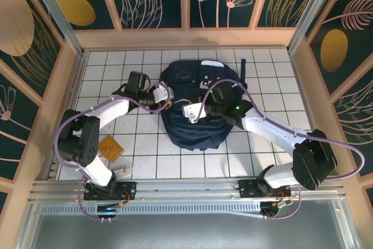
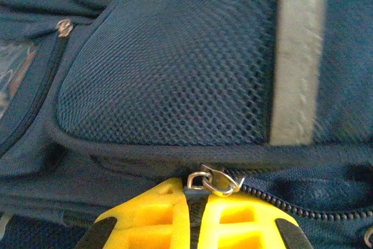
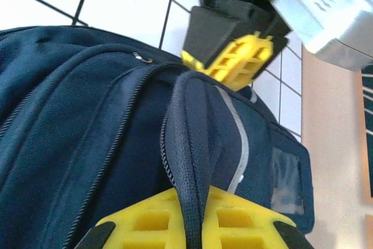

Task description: Pack the student bag

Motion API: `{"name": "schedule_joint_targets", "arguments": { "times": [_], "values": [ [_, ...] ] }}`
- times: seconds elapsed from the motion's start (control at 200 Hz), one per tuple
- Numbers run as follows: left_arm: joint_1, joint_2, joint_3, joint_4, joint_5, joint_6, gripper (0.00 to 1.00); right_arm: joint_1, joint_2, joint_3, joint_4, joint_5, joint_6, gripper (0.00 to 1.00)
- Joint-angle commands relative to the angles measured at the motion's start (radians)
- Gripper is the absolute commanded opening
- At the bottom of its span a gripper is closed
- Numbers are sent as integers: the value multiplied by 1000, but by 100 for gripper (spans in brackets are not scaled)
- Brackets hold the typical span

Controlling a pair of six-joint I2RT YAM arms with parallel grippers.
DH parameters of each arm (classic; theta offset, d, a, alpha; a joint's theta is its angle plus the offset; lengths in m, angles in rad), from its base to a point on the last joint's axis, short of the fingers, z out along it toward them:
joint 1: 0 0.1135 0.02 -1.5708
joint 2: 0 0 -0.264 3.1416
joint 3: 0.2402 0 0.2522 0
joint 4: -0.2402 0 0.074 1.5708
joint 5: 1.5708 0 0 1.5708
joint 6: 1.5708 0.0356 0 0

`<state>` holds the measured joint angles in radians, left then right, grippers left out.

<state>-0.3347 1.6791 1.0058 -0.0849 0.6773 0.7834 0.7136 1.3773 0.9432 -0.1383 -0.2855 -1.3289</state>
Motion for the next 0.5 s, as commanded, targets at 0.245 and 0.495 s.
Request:
{"name": "schedule_joint_targets", "arguments": {
  "times": [0.245,0.495],
  "values": [
    [28,-77,-81,183,-29,-37,53,35,110,119,106,30,125,0],
    [22,-285,-202,242,133,2,99,15,194,225,113,-29,268,0]
  ]
}}
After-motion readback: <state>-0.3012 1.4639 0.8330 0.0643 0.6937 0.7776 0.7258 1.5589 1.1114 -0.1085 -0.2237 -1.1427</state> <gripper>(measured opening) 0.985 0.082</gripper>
